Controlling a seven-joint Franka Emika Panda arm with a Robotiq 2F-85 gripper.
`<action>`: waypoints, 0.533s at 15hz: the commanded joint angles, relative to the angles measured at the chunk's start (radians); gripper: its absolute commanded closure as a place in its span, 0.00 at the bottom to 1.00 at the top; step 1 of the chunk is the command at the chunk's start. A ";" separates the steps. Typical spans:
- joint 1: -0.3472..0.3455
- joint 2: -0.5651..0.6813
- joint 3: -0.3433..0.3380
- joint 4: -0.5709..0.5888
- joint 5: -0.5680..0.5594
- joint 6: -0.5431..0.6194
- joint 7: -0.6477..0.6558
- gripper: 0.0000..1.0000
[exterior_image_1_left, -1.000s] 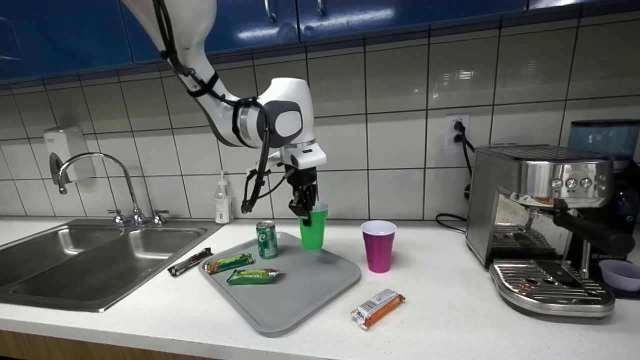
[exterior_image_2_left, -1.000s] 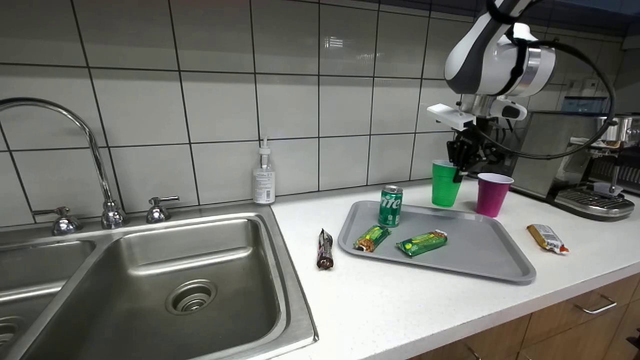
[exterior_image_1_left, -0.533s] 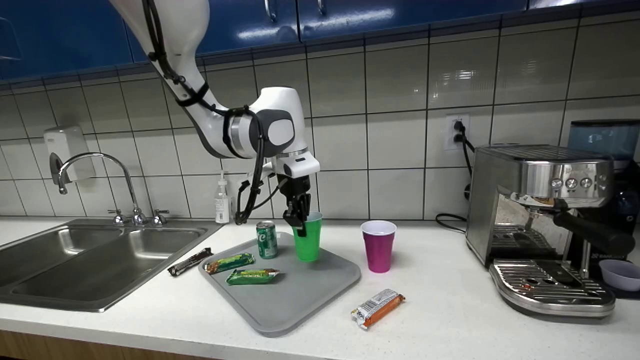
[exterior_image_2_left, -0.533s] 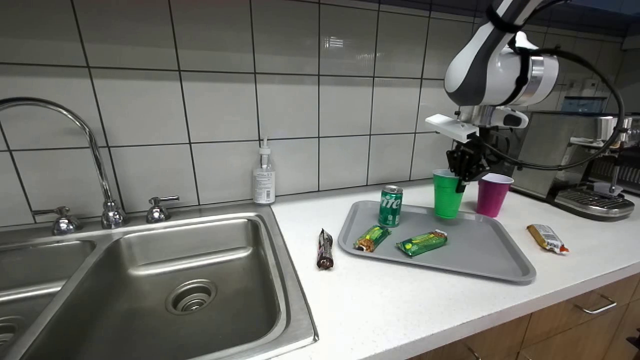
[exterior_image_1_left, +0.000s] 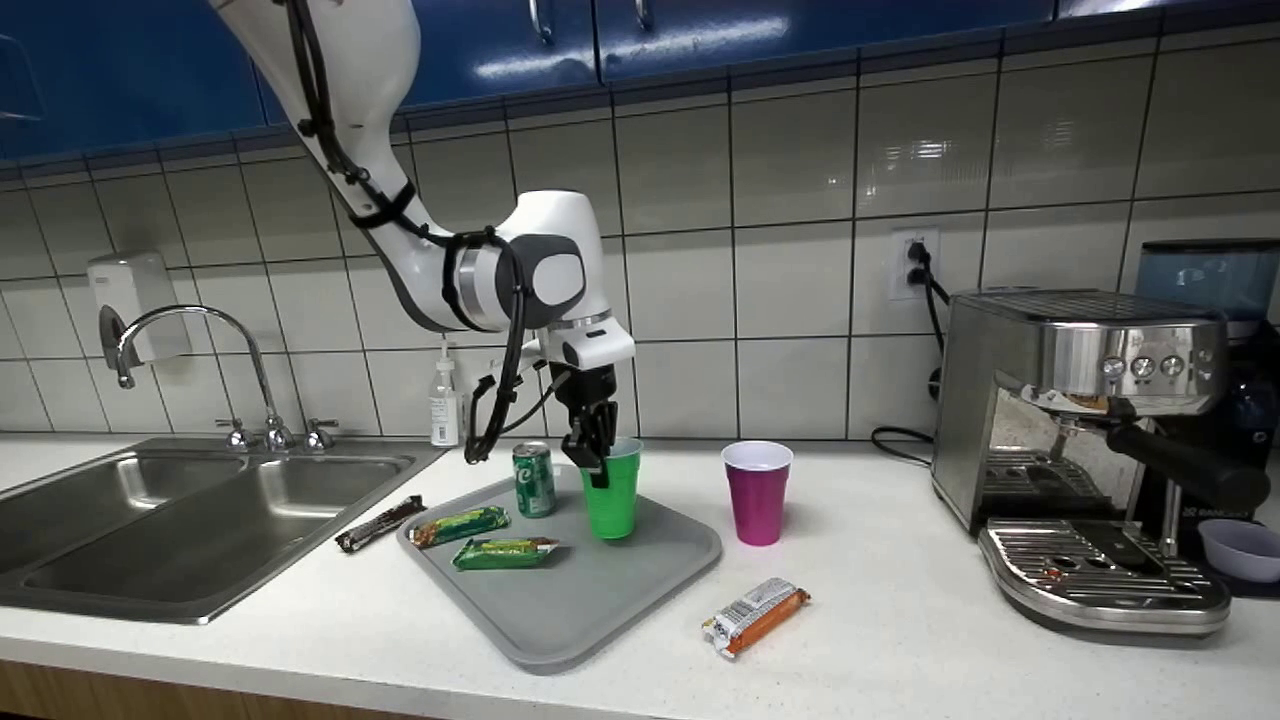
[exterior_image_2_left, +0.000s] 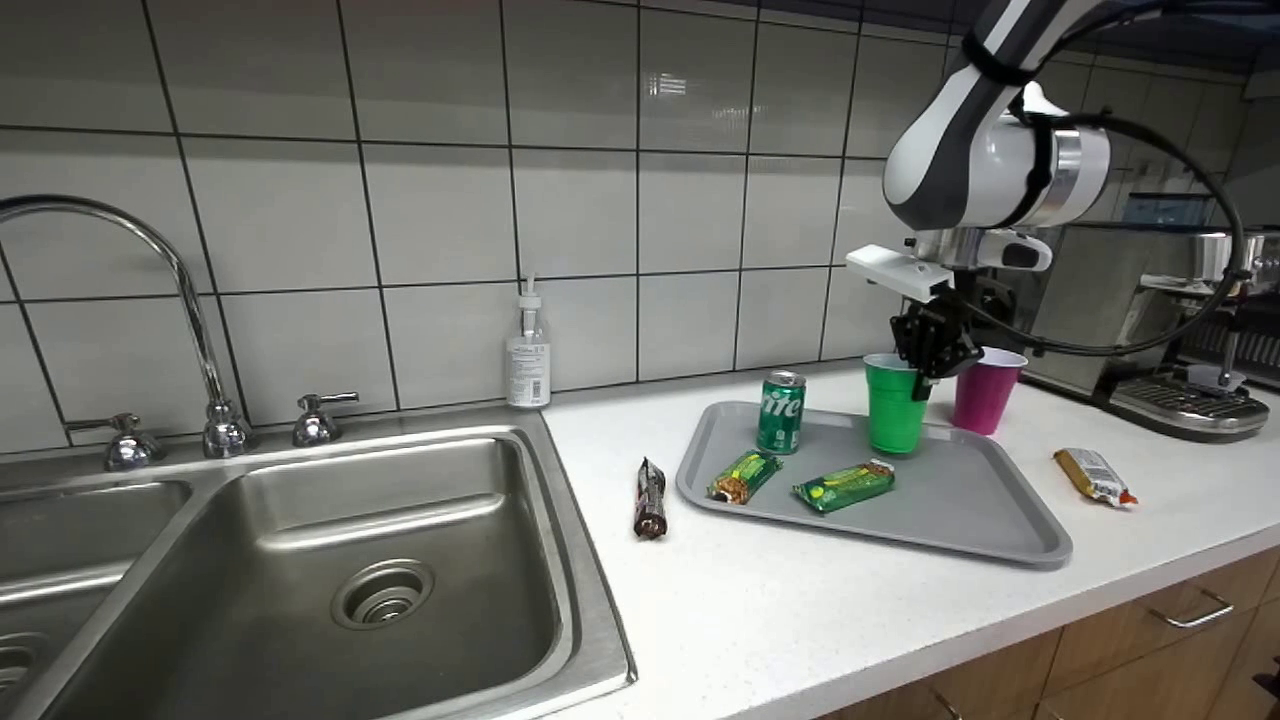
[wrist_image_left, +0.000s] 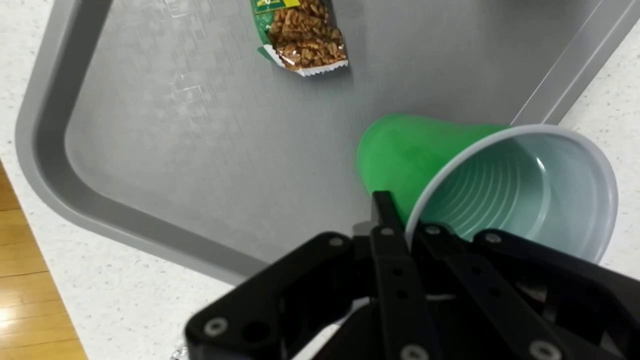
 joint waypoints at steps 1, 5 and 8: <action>0.017 0.001 -0.016 -0.004 -0.019 0.016 0.036 0.99; 0.007 -0.009 -0.009 -0.005 -0.006 0.012 0.018 0.71; -0.004 -0.025 -0.001 -0.010 0.008 0.003 -0.001 0.51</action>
